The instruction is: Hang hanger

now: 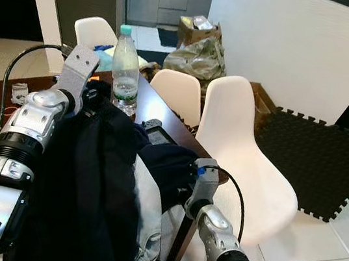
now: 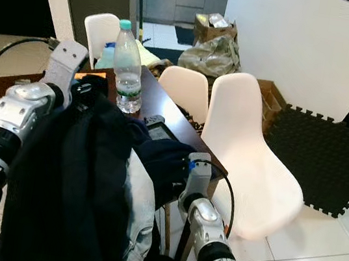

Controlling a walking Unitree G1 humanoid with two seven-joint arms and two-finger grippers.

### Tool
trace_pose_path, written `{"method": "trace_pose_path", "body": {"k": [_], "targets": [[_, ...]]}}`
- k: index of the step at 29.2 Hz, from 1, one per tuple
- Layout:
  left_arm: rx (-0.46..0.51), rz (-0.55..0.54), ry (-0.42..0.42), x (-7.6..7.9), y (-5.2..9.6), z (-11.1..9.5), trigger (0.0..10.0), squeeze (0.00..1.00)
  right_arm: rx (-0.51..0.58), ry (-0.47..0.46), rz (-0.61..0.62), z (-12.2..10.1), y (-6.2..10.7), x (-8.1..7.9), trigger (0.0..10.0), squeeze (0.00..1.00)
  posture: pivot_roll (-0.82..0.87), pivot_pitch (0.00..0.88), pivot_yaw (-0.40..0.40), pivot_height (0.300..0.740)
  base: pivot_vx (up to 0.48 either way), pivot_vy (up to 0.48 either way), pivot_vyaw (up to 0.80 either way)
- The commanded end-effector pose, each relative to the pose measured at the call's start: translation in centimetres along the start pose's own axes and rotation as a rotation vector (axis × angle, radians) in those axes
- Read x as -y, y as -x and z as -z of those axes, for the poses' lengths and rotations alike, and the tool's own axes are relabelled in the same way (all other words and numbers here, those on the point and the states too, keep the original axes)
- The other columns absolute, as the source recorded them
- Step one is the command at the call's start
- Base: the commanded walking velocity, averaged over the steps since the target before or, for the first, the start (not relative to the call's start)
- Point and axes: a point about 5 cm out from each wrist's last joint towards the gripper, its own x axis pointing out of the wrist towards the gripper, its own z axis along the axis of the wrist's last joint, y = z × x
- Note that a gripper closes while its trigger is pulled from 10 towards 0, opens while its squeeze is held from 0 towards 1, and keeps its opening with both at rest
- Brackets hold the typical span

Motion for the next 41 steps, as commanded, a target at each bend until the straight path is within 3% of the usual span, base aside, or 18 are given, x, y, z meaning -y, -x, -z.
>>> {"method": "trace_pose_path", "body": {"k": [1, 2, 5, 7, 9, 10, 12, 14, 15, 17, 19, 21, 25, 29, 34, 41], "targets": [[0.047, -0.024, -0.023, -0.7, 0.2, -1.4, 10.0, 1.0, -0.022, -0.01, 0.002, 0.5, 0.1, 0.0, 10.0, 0.0, 0.18, 0.0, -0.004, 0.74, 0.0, 0.0, 0.0], [0.078, -0.013, 0.001, -0.8, 0.3, -2.3, 10.0, 0.0, -0.024, -0.01, -0.002, 0.5, 0.1, -0.1, 10.0, 0.0, 0.18, 0.0, -0.004, 0.74, 0.0, 0.0, 0.0], [0.099, 0.02, 0.044, -0.7, 0.6, -3.5, 10.0, 0.0, -0.029, -0.01, -0.007, 0.5, 0.1, -0.1, 10.0, 0.0, 0.18, 0.0, -0.002, 0.74, 0.0, 0.0, 0.0], [0.165, 0.09, 0.03, -0.2, 1.4, -5.8, 10.0, 0.0, -0.035, -0.008, -0.011, 0.7, 0.1, 0.0, 10.0, 0.0, 0.18, 0.0, -0.002, 0.74, 0.0, 0.0, 0.0], [0.165, 0.09, 0.03, -0.2, 1.4, -5.8, 10.0, 0.0, -0.035, -0.008, -0.011, 0.7, 0.1, 0.0, 10.0, 0.0, 0.18, 0.0, -0.002, 0.74, 0.0, 0.0, 0.0], [0.314, 0.131, 0.095, 1.2, 2.3, -8.5, 10.0, 0.0, -0.032, -0.01, -0.004, 0.7, 0.2, 0.1, 10.0, 0.0, 0.18, 0.003, -0.004, 0.74, 0.0, 0.0, 0.0], [0.314, 0.131, 0.095, 1.2, 2.3, -8.5, 10.0, 0.0, -0.032, -0.01, -0.004, 0.7, 0.2, 0.1, 10.0, 0.0, 0.18, 0.003, -0.004, 0.74, 0.0, 0.0, 0.0], [0.496, 0.135, 0.207, 3.2, 3.3, -10.3, 10.0, 0.0, -0.001, -0.022, 0.011, 0.5, 0.3, 0.3, 10.0, 0.0, 0.18, 0.01, -0.006, 0.74, 0.0, 0.0, 0.0], [0.528, 0.12, 0.2, 4.1, 3.6, -10.0, 10.0, 0.0, 0.023, -0.034, 0.018, 0.2, 0.3, 0.3, 10.0, 0.0, 0.17, 0.015, -0.005, 0.74, 0.0, 0.0, 0.0], [0.482, 0.062, 0.239, 5.3, 3.7, -7.3, 10.0, 0.0, 0.083, -0.047, 0.007, -0.7, 0.2, 0.3, 10.0, 0.0, 0.16, 0.025, -0.008, 0.74, 0.0, 0.0, 0.0], [0.482, 0.062, 0.239, 5.3, 3.7, -7.3, 10.0, 0.0, 0.083, -0.047, 0.007, -0.7, 0.2, 0.3, 10.0, 0.0, 0.16, 0.025, -0.008, 0.74, 0.0, 0.0, 0.0], [0.453, -0.032, 0.314, 5.3, 4.2, -5.8, 10.0, 0.0, 0.132, -0.059, -0.037, -1.6, 0.1, -0.2, 10.0, 0.0, 0.16, 0.027, -0.014, 0.74, 0.0, 0.0, 0.0], [0.425, -0.083, 0.343, 5.3, 4.9, -4.7, 10.0, 0.0, 0.17, -0.078, -0.078, -2.4, 0.1, -0.7, 10.0, 0.0, 0.16, 0.026, -0.027, 0.74, 0.0, 0.0, 0.0], [0.41, -0.099, 0.354, 5.5, 5.3, -4.2, 10.0, 0.0, 0.188, -0.088, -0.099, -2.9, 0.0, -1.0, 10.0, 0.0, 0.15, 0.026, -0.032, 0.74, 0.0, 0.0, 0.0], [0.389, -0.099, 0.311, 5.7, 6.2, -3.5, 10.0, 0.0, 0.238, -0.093, -0.136, -4.1, -0.1, -1.6, 10.0, 0.0, 0.14, 0.006, -0.013, 0.74, 0.0, 0.0, 0.0], [0.359, -0.095, 0.315, 6.7, 6.1, -3.3, 10.0, 0.0, 0.256, -0.105, -0.129, -4.4, 0.0, -1.5, 10.0, 0.0, 0.15, 0.011, 0.006, 0.74, 0.0, 0.0, 0.0]]}}
